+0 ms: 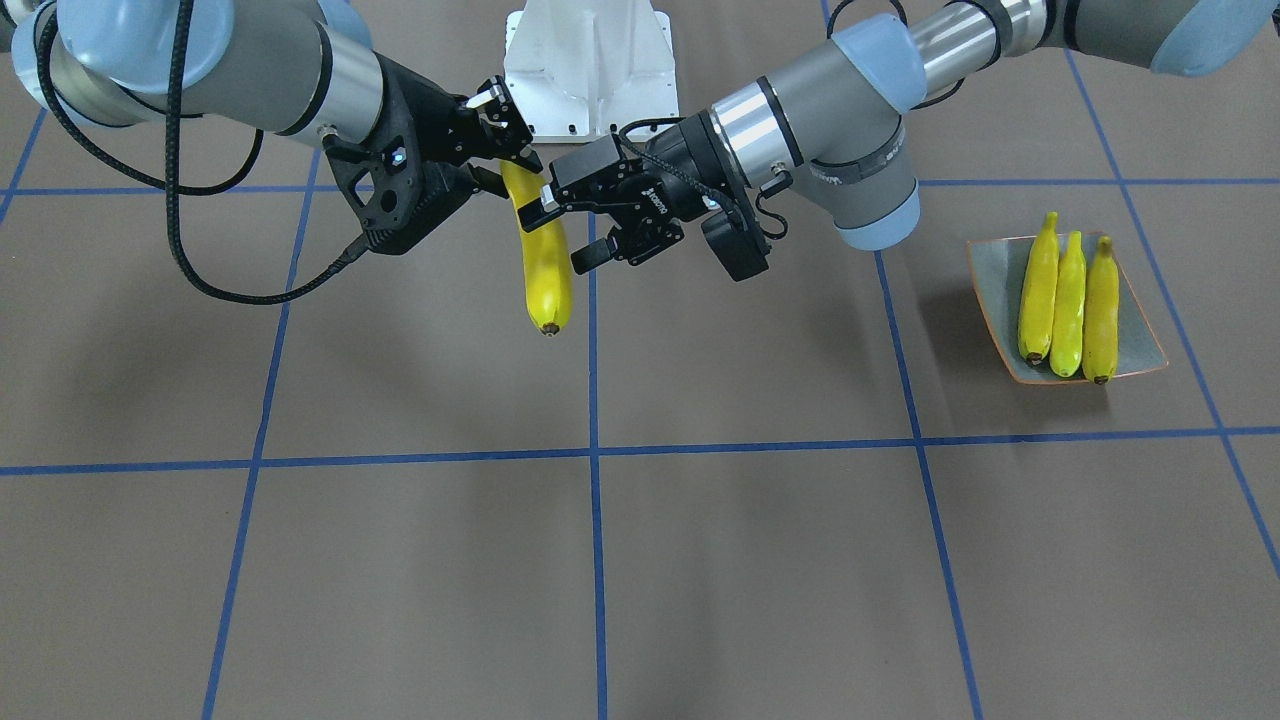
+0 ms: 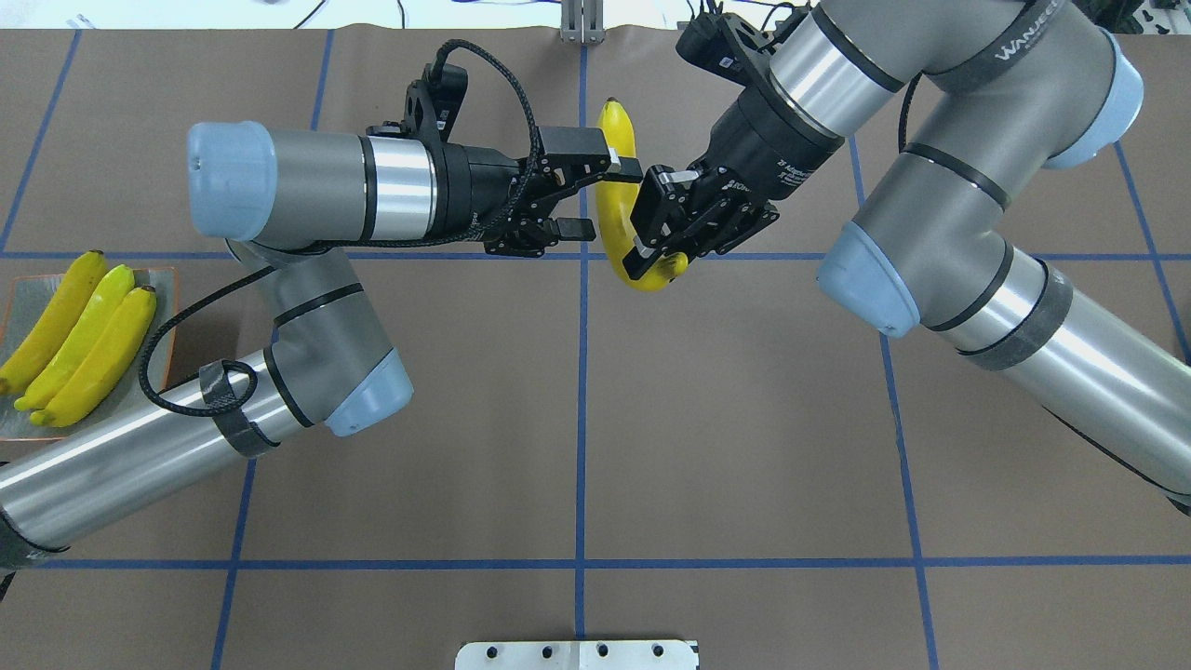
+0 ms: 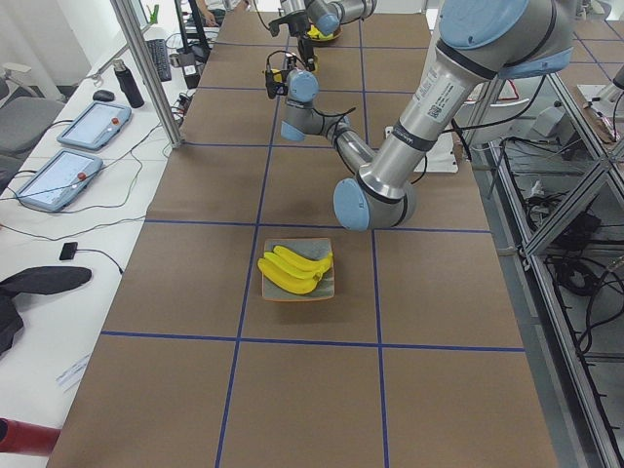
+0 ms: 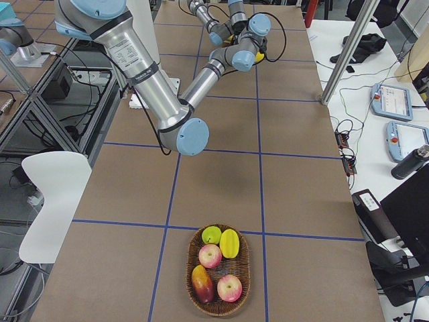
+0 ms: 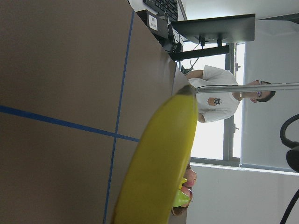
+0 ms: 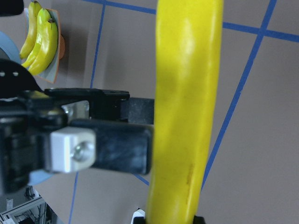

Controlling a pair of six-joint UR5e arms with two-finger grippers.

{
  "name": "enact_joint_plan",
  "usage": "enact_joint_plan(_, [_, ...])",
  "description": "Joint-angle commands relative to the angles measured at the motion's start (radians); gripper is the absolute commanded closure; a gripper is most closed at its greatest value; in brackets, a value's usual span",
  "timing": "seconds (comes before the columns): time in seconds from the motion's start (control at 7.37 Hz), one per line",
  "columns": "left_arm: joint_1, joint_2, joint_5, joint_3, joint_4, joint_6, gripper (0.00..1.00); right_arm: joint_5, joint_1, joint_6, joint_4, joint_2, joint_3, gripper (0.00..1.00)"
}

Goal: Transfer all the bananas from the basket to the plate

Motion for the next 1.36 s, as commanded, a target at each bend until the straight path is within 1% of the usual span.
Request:
enact_joint_plan(0.0, [-0.002, 0.016, 0.015, 0.001, 0.000, 0.005, 0.01, -0.022, -0.001, 0.115, 0.131, -0.005, -0.027, 1.00])
enact_joint_plan(0.27, [0.001, 0.007, 0.024, -0.007, -0.002, 0.002, 0.01, -0.013, -0.004, 0.118, 0.133, -0.002, -0.048, 1.00])
enact_joint_plan(0.41, [0.006, 0.005, 0.044, -0.007, 0.000, 0.005, 0.01, 0.023, -0.002, 0.118, 0.133, -0.002, -0.050, 1.00])
enact_joint_plan(0.68, [0.006, 0.008, 0.050, -0.002, 0.000, 0.019, 0.02, 0.105, -0.002, 0.120, 0.134, -0.002, -0.047, 1.00])
enact_joint_plan(1.22, [0.023, 0.005, 0.049, -0.004, -0.014, 0.046, 0.03, 0.137, -0.002, 0.117, 0.134, 0.001, -0.048, 1.00])
